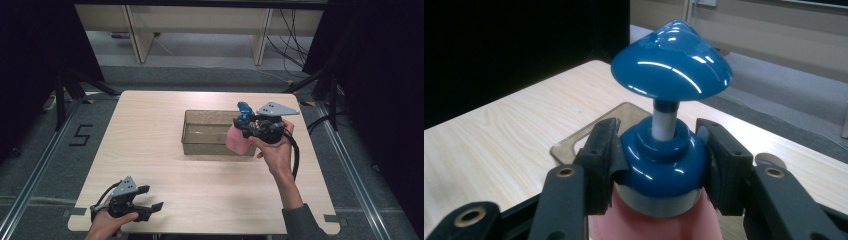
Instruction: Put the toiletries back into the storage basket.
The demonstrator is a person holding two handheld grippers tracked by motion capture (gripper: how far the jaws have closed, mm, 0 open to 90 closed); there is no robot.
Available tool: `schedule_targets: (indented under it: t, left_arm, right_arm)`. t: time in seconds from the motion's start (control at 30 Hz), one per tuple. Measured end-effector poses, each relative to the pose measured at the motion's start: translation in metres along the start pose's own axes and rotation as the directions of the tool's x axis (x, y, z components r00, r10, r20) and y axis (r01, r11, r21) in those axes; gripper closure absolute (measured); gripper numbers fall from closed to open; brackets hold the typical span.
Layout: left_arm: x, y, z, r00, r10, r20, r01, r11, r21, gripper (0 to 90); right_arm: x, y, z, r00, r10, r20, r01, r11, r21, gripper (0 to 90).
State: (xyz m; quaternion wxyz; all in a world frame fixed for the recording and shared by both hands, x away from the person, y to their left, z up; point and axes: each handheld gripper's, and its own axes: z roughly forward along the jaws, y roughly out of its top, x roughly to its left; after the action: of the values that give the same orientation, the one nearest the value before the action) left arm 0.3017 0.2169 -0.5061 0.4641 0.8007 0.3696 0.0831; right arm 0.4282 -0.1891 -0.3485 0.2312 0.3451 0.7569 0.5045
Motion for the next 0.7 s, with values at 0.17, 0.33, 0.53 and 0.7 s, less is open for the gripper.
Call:
schedule_targets:
  t: [0.17,0.33,0.53,0.7]
  left_arm:
    - [0.0,0.0,0.0,1.0,-0.001,-0.001,0.001,1.0,-0.002,16.9]
    - [-0.001,0.0,0.0,1.0,-0.003,-0.002,0.003,0.9999,-0.012,16.9]
    - [-0.001,0.0,0.0,1.0,-0.004,0.0,0.004,0.9999,-0.012,17.0]
    - [0.0,0.0,-0.001,1.0,-0.004,0.003,0.004,1.0,-0.008,16.9]
  right_arm:
    - [-0.008,0.002,0.006,0.9996,0.014,0.023,-0.014,1.0,0.003,53.5]
    - [-0.016,0.003,0.012,0.9993,0.024,0.028,-0.024,1.0,-0.002,53.5]
    - [-0.026,0.002,0.019,0.9978,0.037,0.056,-0.037,0.999,-0.007,53.5]
    - [-0.033,0.0,0.027,0.9966,0.055,0.061,-0.055,0.998,0.01,53.4]
